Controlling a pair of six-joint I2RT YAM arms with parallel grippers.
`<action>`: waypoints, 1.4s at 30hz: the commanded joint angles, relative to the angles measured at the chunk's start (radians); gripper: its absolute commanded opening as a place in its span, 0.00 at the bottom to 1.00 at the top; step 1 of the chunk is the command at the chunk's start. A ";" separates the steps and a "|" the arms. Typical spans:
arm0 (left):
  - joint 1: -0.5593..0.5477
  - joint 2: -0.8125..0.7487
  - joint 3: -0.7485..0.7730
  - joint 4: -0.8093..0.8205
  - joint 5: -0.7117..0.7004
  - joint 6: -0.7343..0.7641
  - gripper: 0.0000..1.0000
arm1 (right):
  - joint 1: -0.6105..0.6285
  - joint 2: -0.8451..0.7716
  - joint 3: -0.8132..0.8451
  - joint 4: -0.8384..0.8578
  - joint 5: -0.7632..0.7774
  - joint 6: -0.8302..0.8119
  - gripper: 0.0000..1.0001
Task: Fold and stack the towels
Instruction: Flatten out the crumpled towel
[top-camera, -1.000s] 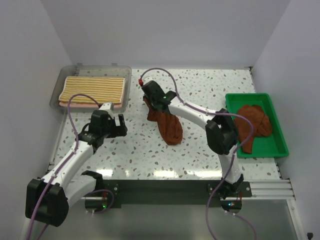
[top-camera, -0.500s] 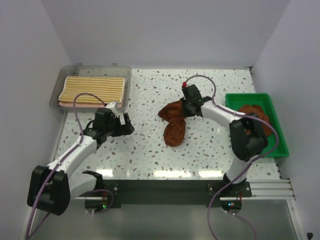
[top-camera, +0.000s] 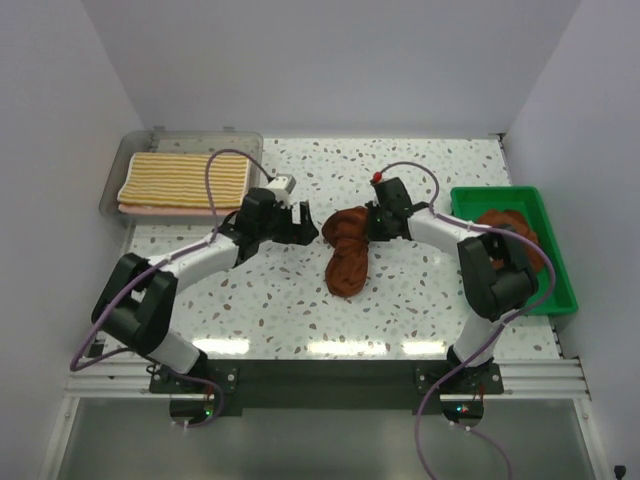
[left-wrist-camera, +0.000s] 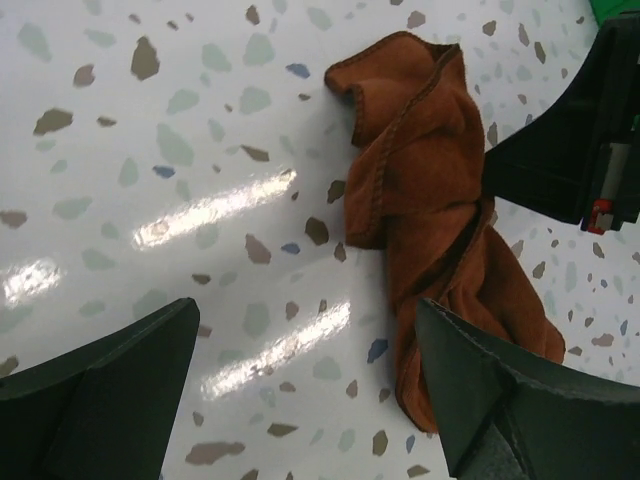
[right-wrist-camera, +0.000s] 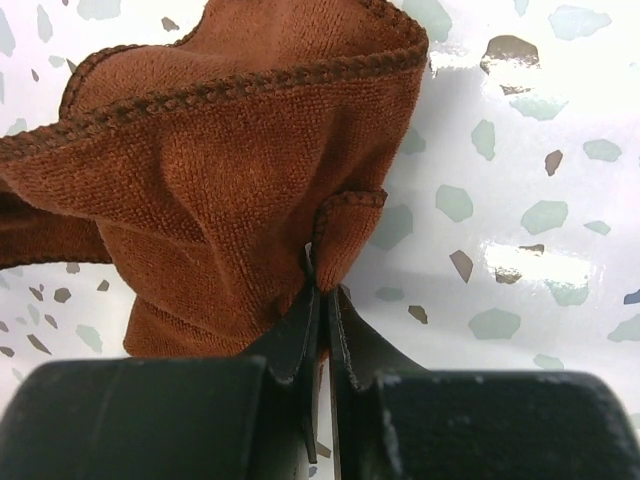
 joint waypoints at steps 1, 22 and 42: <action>-0.044 0.081 0.090 0.152 0.009 0.085 0.94 | -0.009 0.012 -0.012 0.044 -0.047 0.017 0.03; -0.106 0.285 0.268 0.150 -0.047 0.129 0.00 | -0.026 -0.062 -0.038 0.002 0.012 0.029 0.05; -0.080 0.009 0.109 -0.611 -0.366 -0.060 0.00 | -0.066 -0.599 -0.301 -0.514 0.264 0.168 0.14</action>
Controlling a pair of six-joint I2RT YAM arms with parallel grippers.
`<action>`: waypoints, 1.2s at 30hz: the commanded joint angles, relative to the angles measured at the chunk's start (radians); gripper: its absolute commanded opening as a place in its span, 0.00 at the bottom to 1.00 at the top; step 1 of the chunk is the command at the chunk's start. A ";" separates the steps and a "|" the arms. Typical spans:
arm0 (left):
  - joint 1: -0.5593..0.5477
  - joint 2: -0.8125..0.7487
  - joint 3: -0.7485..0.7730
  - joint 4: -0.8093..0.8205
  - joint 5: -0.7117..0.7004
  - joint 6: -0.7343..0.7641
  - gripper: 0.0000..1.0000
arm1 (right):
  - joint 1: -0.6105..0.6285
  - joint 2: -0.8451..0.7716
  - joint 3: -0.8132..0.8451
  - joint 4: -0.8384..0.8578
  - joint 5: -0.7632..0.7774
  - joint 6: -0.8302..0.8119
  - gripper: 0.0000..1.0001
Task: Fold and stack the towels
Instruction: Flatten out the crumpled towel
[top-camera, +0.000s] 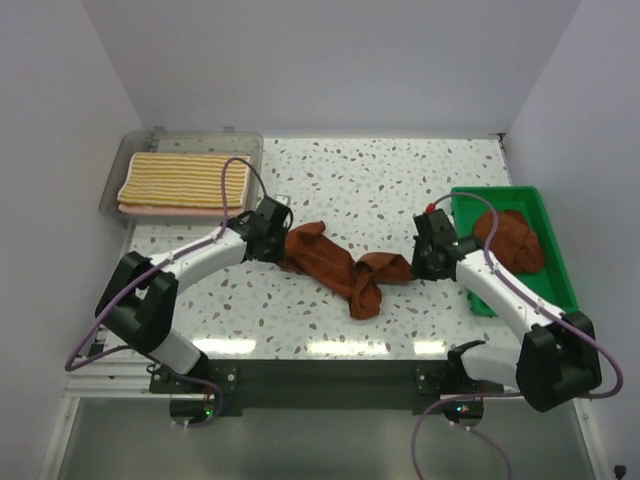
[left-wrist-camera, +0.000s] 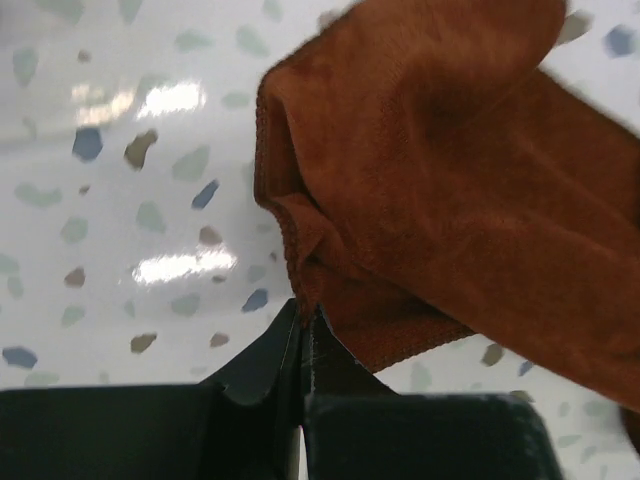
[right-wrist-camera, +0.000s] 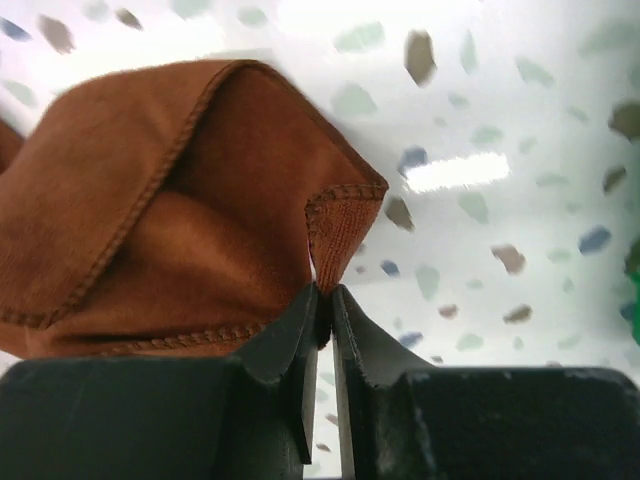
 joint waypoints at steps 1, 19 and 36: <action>0.007 -0.029 -0.052 -0.124 -0.072 -0.033 0.00 | 0.001 -0.088 -0.019 -0.145 0.095 0.043 0.15; 0.007 -0.167 -0.175 -0.080 -0.054 -0.074 0.00 | 0.155 0.419 0.494 0.335 -0.402 -0.254 0.66; 0.007 -0.211 -0.224 -0.032 -0.063 -0.069 0.00 | 0.172 1.019 0.935 0.310 -0.647 -0.179 0.67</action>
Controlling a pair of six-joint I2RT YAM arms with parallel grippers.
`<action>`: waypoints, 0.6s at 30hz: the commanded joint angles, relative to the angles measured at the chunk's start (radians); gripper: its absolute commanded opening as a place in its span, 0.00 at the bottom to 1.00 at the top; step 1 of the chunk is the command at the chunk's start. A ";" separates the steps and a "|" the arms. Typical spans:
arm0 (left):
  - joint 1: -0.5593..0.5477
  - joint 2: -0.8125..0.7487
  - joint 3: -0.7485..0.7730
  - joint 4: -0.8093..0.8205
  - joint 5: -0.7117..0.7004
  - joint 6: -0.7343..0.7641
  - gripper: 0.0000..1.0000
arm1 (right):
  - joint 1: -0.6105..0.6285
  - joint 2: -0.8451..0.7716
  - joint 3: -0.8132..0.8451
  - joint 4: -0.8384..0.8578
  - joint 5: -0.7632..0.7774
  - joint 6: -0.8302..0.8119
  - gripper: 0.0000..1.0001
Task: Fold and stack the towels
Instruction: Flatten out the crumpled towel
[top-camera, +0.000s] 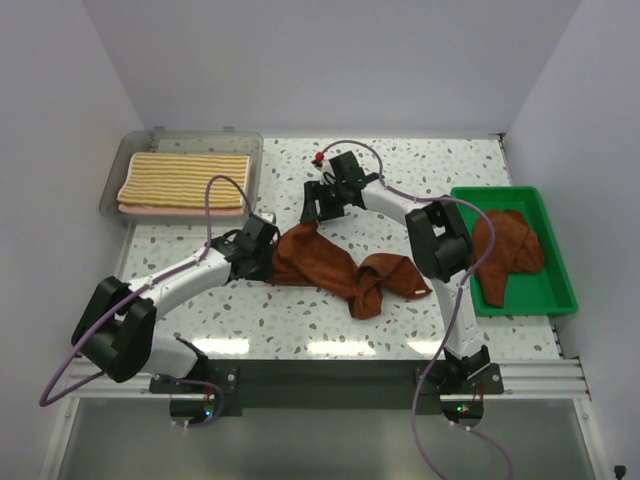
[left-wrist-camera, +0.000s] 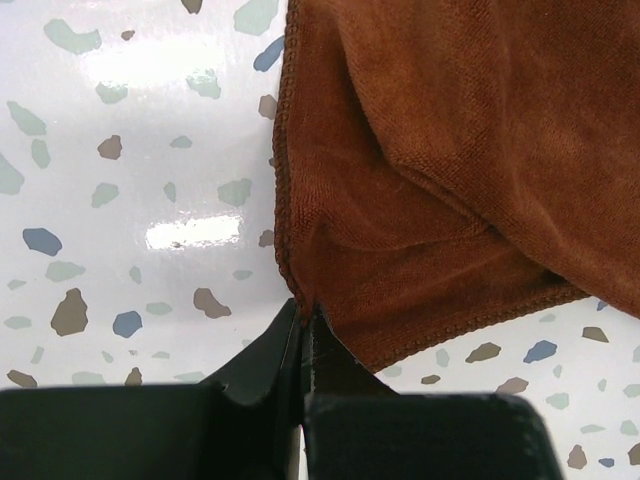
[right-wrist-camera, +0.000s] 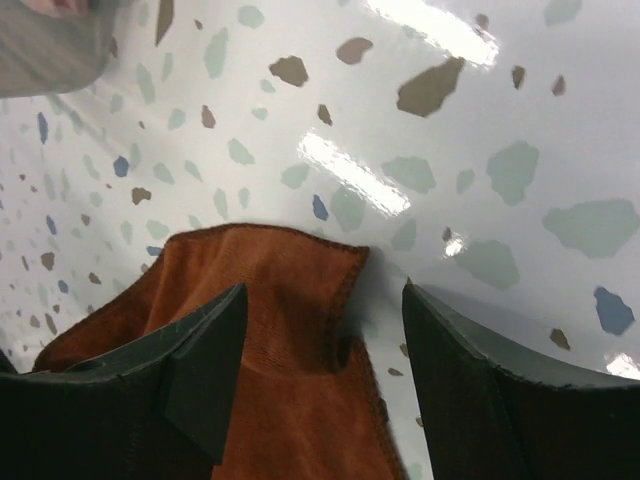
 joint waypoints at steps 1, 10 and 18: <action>0.003 -0.045 -0.025 0.034 -0.024 -0.017 0.00 | 0.006 0.045 0.087 -0.006 -0.101 0.023 0.65; 0.003 -0.075 -0.052 0.017 -0.049 -0.022 0.00 | 0.008 0.116 0.184 -0.150 -0.155 0.039 0.46; 0.003 -0.095 -0.065 0.010 -0.056 -0.004 0.00 | 0.003 0.046 0.144 -0.101 -0.124 0.036 0.09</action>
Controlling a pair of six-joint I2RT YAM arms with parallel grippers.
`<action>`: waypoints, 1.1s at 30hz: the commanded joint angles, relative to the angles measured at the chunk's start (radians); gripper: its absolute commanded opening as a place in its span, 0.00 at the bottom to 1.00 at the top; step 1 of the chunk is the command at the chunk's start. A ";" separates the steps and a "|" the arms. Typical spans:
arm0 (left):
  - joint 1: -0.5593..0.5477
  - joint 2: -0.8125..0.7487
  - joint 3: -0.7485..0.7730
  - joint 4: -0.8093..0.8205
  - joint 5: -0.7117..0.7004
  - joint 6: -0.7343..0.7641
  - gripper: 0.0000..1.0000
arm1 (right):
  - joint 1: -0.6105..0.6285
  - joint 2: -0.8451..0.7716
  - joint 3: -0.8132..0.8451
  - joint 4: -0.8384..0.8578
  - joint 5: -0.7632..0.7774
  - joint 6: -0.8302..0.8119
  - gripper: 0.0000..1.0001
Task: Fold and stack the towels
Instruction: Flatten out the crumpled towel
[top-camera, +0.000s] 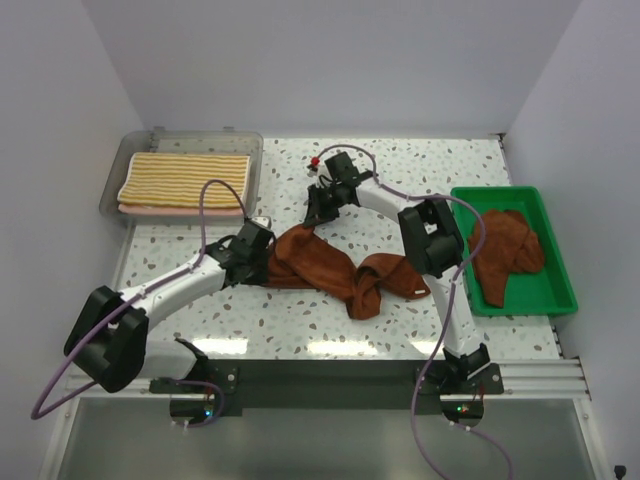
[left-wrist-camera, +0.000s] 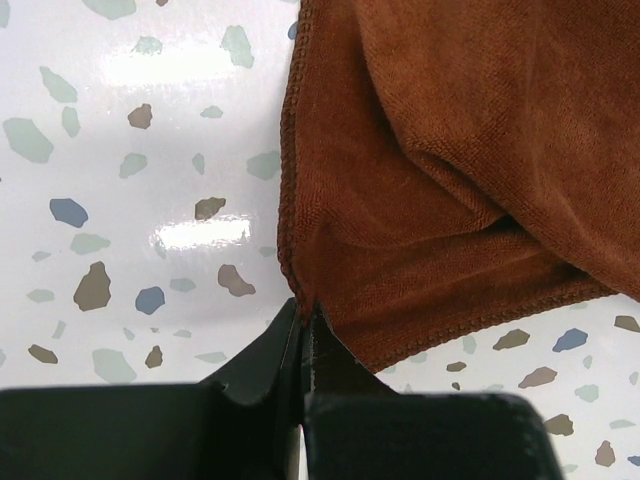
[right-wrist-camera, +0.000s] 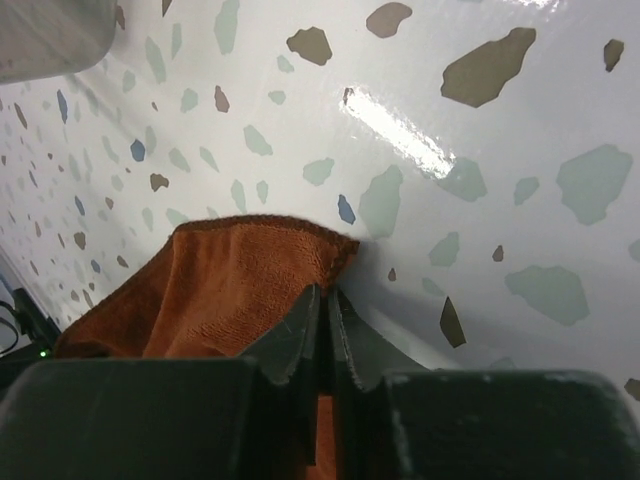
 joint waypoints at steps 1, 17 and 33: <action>0.001 -0.031 -0.004 0.013 -0.029 -0.001 0.00 | -0.005 -0.082 -0.018 0.022 0.017 -0.009 0.06; 0.004 0.002 0.198 0.075 -0.017 0.195 0.00 | -0.068 -0.612 -0.492 0.203 0.265 -0.241 0.00; 0.087 0.269 1.169 0.032 -0.181 0.480 0.00 | -0.116 -0.746 0.038 0.096 0.529 -0.440 0.00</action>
